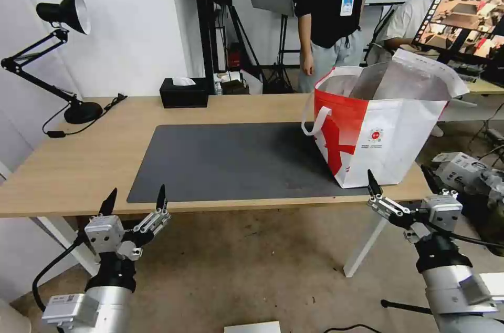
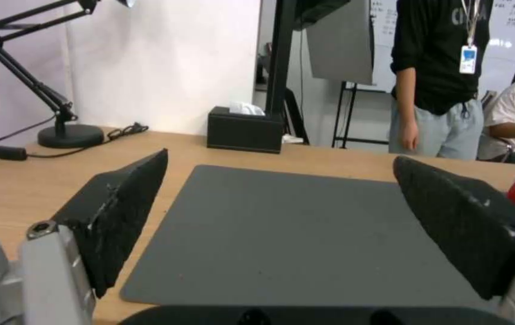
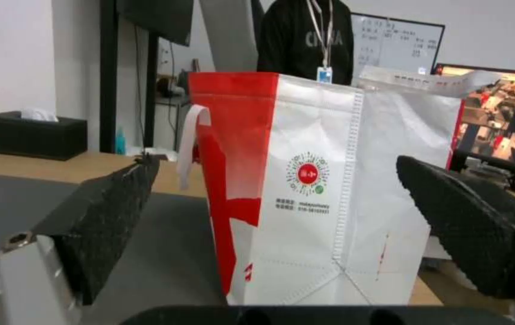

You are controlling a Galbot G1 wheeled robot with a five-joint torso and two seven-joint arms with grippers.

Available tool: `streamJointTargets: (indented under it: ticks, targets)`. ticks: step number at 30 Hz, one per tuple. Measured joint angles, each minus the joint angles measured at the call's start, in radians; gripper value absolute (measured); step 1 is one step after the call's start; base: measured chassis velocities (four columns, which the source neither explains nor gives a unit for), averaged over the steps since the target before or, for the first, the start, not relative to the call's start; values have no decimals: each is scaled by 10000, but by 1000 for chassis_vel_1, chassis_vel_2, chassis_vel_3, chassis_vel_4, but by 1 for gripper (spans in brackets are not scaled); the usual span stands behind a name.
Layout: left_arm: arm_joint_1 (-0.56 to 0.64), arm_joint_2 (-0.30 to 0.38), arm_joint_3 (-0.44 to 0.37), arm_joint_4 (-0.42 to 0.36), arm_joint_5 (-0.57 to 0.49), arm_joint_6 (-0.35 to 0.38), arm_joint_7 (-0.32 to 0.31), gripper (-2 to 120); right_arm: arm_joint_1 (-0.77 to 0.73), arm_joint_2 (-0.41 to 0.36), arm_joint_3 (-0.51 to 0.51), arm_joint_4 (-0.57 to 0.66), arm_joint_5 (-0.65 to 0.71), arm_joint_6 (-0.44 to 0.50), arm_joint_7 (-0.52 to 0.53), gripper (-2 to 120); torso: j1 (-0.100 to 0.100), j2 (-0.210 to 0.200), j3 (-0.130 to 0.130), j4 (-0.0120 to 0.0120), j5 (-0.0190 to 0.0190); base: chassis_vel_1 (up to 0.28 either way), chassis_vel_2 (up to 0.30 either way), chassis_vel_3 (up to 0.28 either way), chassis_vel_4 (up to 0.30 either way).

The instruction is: Pick up the trash from the table and place it into the takeout bag.

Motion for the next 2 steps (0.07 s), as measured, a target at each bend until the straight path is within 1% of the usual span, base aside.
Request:
streamJointTargets:
  ticks: [2]
  targets:
    - [-2, 1, 0, 5, -1, 1, 0, 100, 0, 0, 0, 0, 1, -1, 0, 100, 0, 0, 0, 0, 0, 0, 0, 0, 0]
